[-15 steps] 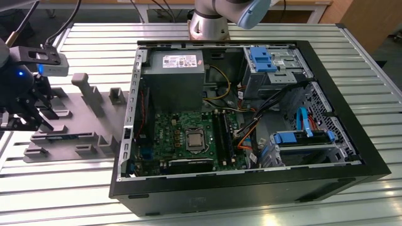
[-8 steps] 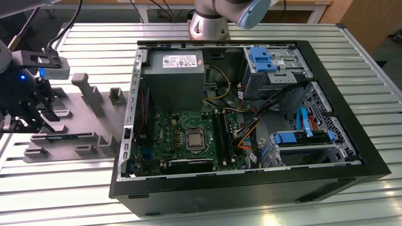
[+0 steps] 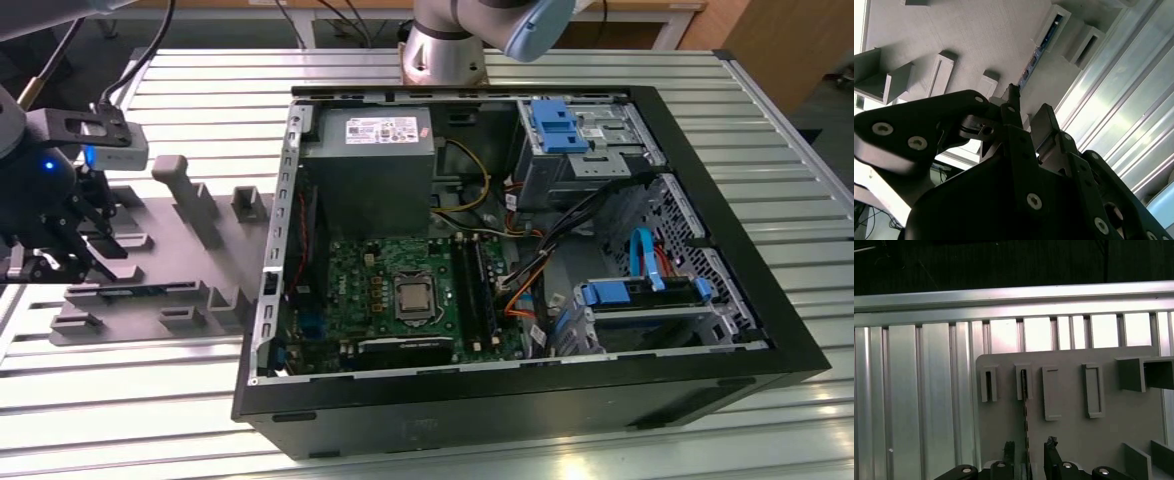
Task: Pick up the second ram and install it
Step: 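Pick up the second ram and move it above second insertion slot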
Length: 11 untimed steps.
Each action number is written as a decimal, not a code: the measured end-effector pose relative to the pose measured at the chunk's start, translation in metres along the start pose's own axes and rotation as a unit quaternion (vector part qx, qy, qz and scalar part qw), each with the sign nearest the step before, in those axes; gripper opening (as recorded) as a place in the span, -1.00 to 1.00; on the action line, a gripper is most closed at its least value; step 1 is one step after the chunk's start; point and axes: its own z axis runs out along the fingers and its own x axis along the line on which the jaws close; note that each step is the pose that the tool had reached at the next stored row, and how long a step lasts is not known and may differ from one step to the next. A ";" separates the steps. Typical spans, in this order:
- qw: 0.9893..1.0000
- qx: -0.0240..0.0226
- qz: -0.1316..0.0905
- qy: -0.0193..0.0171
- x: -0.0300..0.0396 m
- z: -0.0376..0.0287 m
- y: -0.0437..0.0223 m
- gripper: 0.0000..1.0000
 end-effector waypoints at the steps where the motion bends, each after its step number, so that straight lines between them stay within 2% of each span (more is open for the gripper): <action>1: 1.000 0.000 0.000 0.000 0.0000 0.0002 0.0001 -0.27; 11: 1.000 0.000 0.000 0.000 0.0001 0.0018 0.0002 -0.27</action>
